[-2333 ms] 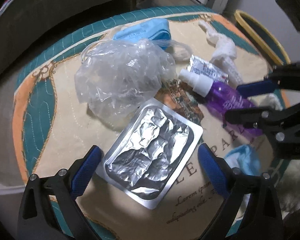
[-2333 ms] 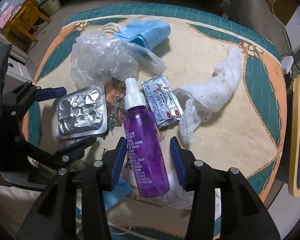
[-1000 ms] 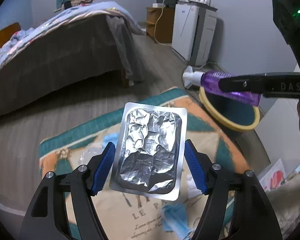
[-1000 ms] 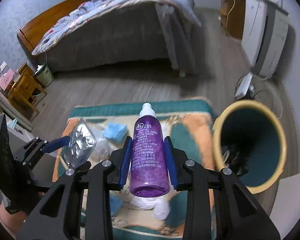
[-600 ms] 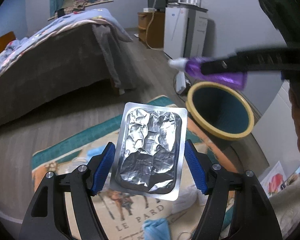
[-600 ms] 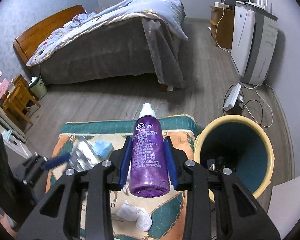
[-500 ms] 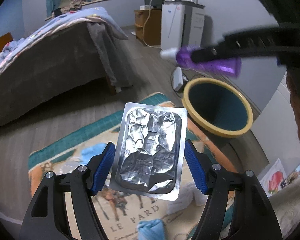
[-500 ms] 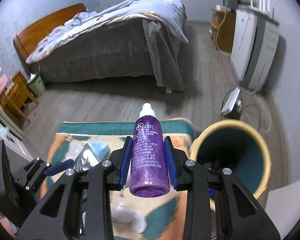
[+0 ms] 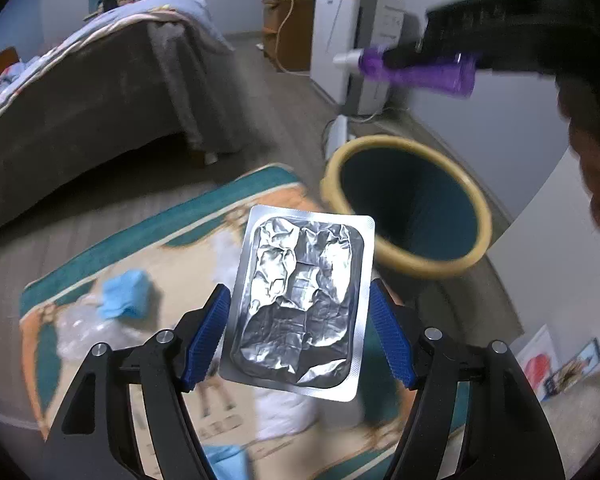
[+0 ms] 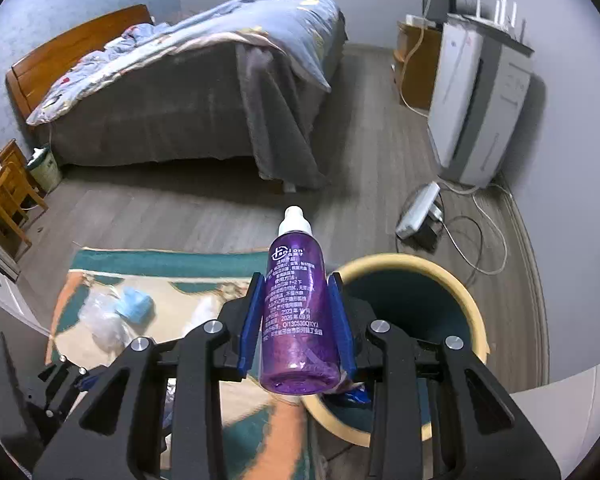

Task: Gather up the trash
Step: 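Carry blister pack and spray bottle over the bin and open both tools, then move both open tools from the bin back over the mat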

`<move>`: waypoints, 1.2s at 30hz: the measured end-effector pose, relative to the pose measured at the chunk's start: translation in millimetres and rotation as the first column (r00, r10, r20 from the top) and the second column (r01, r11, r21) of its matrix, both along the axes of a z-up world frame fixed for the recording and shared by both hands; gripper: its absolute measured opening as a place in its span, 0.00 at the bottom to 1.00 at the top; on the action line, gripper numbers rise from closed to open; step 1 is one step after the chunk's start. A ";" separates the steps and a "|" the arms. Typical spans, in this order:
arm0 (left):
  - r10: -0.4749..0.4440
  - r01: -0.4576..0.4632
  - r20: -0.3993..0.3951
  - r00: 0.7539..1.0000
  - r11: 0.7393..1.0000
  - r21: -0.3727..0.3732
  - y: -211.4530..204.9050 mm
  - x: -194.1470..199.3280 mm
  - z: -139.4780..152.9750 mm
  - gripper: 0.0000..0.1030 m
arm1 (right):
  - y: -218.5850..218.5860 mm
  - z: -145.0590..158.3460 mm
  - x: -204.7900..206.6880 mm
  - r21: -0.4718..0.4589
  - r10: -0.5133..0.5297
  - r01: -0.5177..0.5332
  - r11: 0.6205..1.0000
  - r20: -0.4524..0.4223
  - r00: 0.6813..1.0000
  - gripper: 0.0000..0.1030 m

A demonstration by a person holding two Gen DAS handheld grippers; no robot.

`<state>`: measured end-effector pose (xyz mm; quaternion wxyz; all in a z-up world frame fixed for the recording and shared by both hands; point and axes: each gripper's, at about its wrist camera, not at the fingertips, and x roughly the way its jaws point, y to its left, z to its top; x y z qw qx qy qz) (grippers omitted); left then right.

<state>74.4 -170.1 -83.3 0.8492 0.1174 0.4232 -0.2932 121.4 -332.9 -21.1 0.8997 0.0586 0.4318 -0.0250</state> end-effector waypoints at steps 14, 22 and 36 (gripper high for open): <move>-0.121 0.127 -0.068 0.990 0.989 0.078 -113.3 23.3 -26.3 0.69 | -87.5 -69.2 -11.6 0.033 -0.233 0.243 0.970 -0.186 0.954 0.31; -0.147 0.148 -0.018 0.989 0.980 0.133 -147.0 38.0 -30.0 0.69 | -105.3 -69.8 -16.8 0.037 -0.307 0.316 0.948 -0.160 0.938 0.31; -0.136 0.129 0.084 0.987 0.988 0.090 -144.6 41.0 -18.3 0.90 | -106.7 -66.2 -12.1 0.024 -0.330 0.337 0.941 -0.146 0.933 0.54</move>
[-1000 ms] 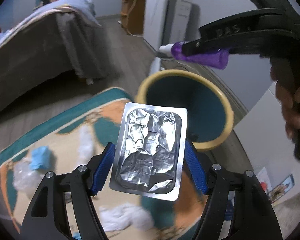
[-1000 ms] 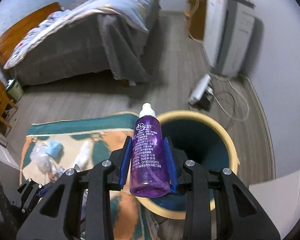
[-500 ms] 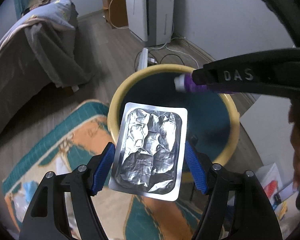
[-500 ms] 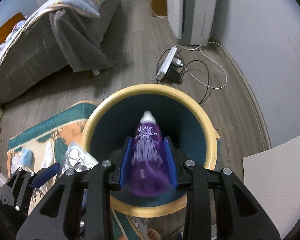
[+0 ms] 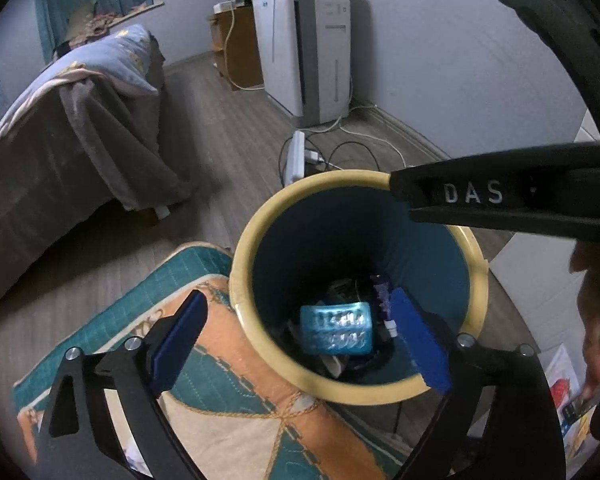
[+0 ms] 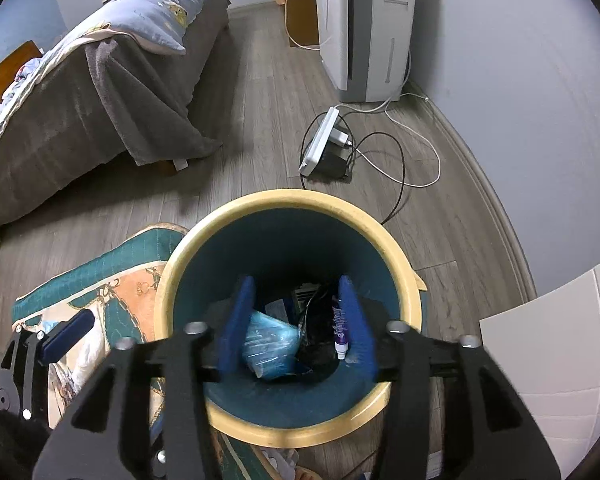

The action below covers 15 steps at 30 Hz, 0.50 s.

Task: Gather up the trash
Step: 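Move both open tools from the bin back over the mat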

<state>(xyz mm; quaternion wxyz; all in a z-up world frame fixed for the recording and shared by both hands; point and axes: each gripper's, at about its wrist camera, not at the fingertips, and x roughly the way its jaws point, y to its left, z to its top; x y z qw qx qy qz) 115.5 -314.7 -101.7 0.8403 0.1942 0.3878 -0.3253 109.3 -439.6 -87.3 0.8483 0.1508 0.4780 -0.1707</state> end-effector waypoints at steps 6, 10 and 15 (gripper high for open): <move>0.063 -0.064 -0.038 0.997 0.997 -0.045 33.3 -1.6 4.8 0.92 | 9.1 3.4 1.9 -0.006 0.012 -0.012 1.000 0.012 1.000 0.95; 0.108 -0.111 -0.054 0.993 0.992 -0.055 71.0 -2.6 10.5 0.93 | 18.1 2.8 7.9 0.006 0.033 -0.033 0.999 0.001 0.999 0.94; 0.201 -0.202 -0.041 0.979 0.979 -0.011 133.8 1.5 17.4 0.94 | 39.7 2.4 15.3 -0.005 0.087 -0.087 0.996 -0.014 0.996 0.94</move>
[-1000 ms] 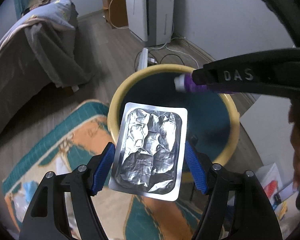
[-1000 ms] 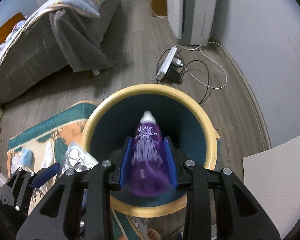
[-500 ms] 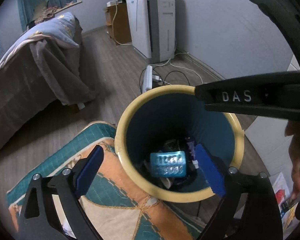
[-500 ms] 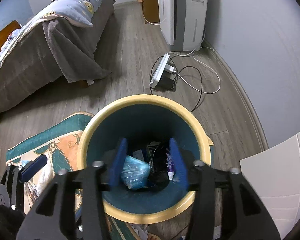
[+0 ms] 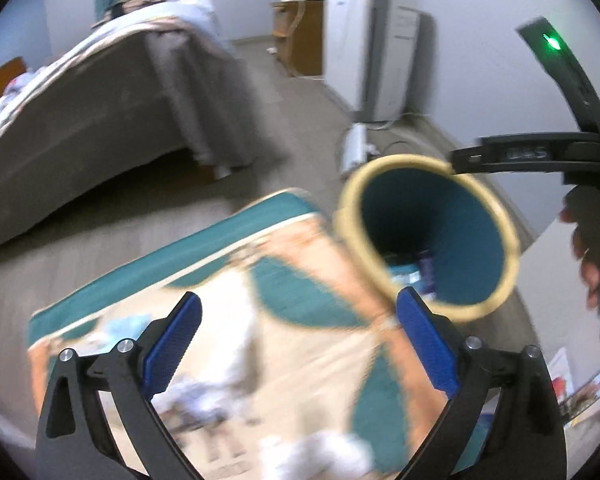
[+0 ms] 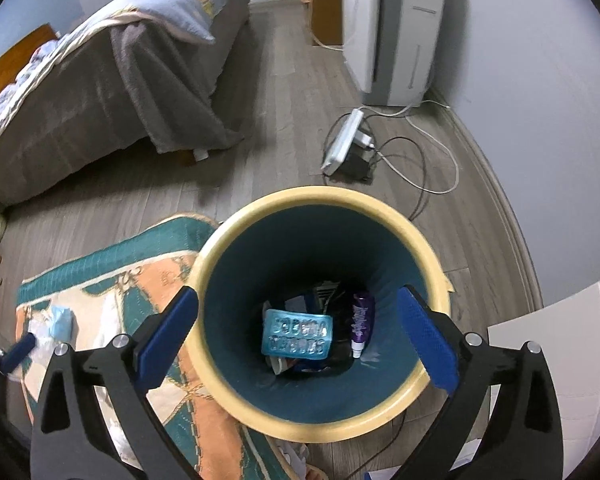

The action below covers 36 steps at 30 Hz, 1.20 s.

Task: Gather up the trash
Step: 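Move both open tools from the bin back over the mat, then grasp the clear plastic bag with left tool while right tool grasps white tissue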

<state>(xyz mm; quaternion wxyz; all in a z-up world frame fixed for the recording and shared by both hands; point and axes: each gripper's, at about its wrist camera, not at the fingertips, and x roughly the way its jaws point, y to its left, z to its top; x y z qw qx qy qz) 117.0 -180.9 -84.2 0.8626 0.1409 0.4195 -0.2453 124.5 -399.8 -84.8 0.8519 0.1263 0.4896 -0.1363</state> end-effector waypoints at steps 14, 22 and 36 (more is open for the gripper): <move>0.415 -0.415 -0.022 0.910 0.910 0.008 175.5 30.4 8.7 0.94 | 80.6 -24.2 29.6 0.006 0.149 -0.149 0.989 -0.084 0.985 0.94; 0.398 -0.398 0.012 0.917 0.917 0.012 190.5 44.8 10.4 0.95 | 139.8 -32.6 44.9 0.024 0.229 -0.228 0.973 -0.087 0.969 0.94; 0.400 -0.395 -0.036 0.916 0.914 0.093 216.1 71.7 -27.4 0.95 | 214.9 -70.2 66.9 -0.021 0.359 -0.367 0.930 -0.161 0.919 0.94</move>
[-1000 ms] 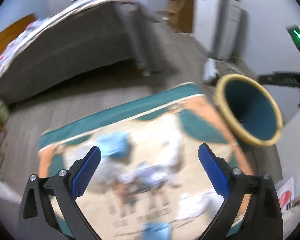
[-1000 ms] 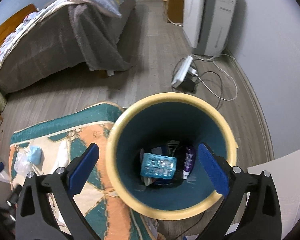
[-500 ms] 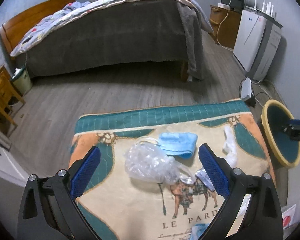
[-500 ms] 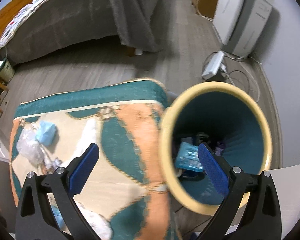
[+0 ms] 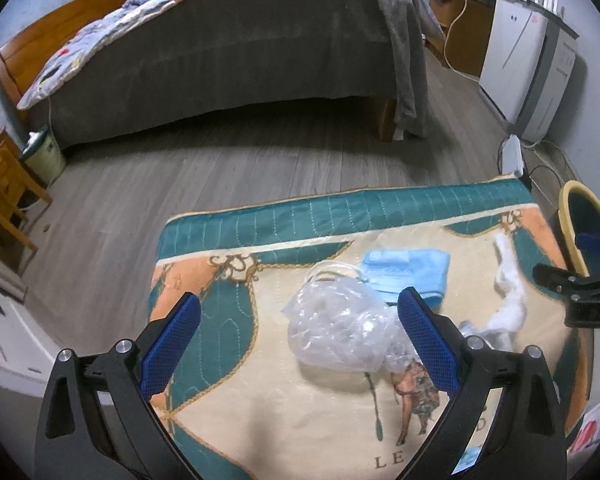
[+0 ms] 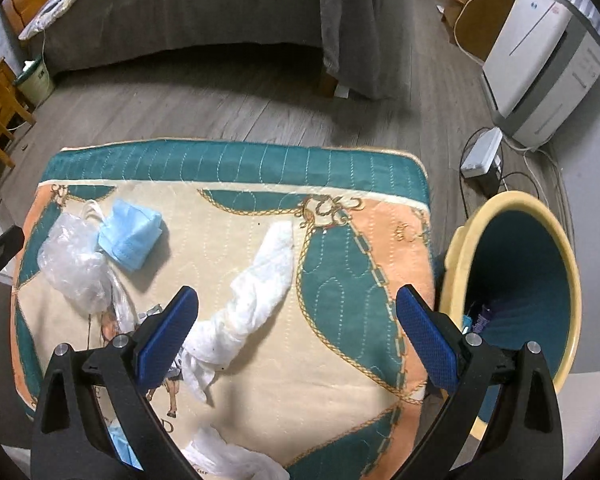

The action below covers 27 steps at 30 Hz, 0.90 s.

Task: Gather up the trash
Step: 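Grasp the clear plastic bag with left tool while right tool grasps white tissue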

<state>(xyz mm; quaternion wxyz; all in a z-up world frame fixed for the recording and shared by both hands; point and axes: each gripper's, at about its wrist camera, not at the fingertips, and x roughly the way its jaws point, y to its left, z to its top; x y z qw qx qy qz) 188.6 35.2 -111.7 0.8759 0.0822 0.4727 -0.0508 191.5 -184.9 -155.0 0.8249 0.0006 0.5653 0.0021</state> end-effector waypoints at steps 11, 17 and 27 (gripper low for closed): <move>-0.012 0.012 -0.043 0.999 1.000 0.006 -3.5 14.3 -18.1 0.95 | 1.3 -25.0 13.1 0.042 -0.028 0.031 0.999 -0.074 0.997 0.94; -0.046 0.049 -0.086 0.995 0.998 0.040 -14.9 18.7 -34.9 0.95 | 7.8 -38.0 14.2 0.017 0.011 -0.010 1.000 -0.104 0.994 0.94; -0.083 0.088 -0.209 0.974 0.996 0.016 -30.5 22.8 -70.4 0.95 | 2.9 -51.7 20.6 0.096 0.031 -0.016 0.995 -0.158 0.987 0.94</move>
